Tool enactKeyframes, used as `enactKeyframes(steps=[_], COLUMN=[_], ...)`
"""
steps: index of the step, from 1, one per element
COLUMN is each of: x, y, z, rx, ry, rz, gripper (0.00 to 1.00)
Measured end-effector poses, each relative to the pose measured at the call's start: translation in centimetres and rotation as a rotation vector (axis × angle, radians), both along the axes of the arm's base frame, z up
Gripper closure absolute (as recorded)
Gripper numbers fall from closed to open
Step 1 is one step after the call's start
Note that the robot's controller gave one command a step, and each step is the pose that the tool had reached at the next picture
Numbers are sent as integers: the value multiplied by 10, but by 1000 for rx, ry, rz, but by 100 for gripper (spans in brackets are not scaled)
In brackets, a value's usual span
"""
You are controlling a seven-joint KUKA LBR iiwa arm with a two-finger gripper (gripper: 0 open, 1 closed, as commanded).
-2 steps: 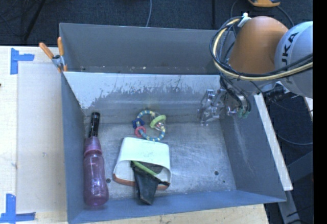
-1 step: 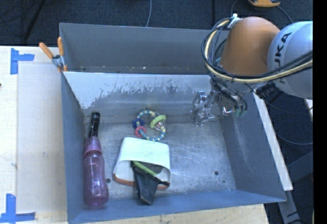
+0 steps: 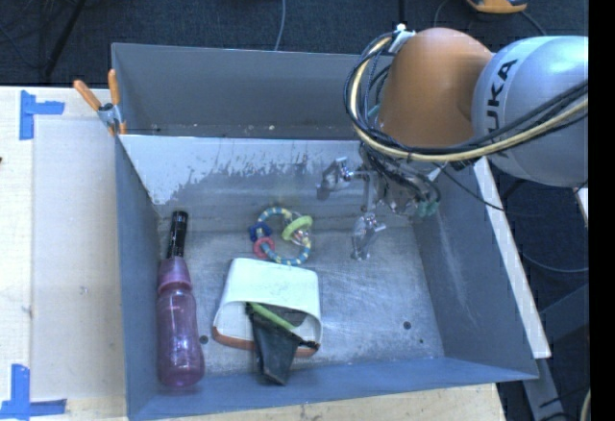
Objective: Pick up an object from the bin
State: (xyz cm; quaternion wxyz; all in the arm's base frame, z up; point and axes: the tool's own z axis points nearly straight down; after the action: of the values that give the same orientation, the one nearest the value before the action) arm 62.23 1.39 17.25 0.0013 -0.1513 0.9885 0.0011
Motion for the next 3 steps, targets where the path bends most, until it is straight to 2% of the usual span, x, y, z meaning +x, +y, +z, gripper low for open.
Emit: enactKeyframes(steps=[1, 2, 3], x=[0, -8, -27], y=[-2, 28, 56], z=[0, -24, -64], rx=[-2, -5, 0], ry=[0, -4, 2], rz=[-3, 72, 54], gripper=[0, 0, 0])
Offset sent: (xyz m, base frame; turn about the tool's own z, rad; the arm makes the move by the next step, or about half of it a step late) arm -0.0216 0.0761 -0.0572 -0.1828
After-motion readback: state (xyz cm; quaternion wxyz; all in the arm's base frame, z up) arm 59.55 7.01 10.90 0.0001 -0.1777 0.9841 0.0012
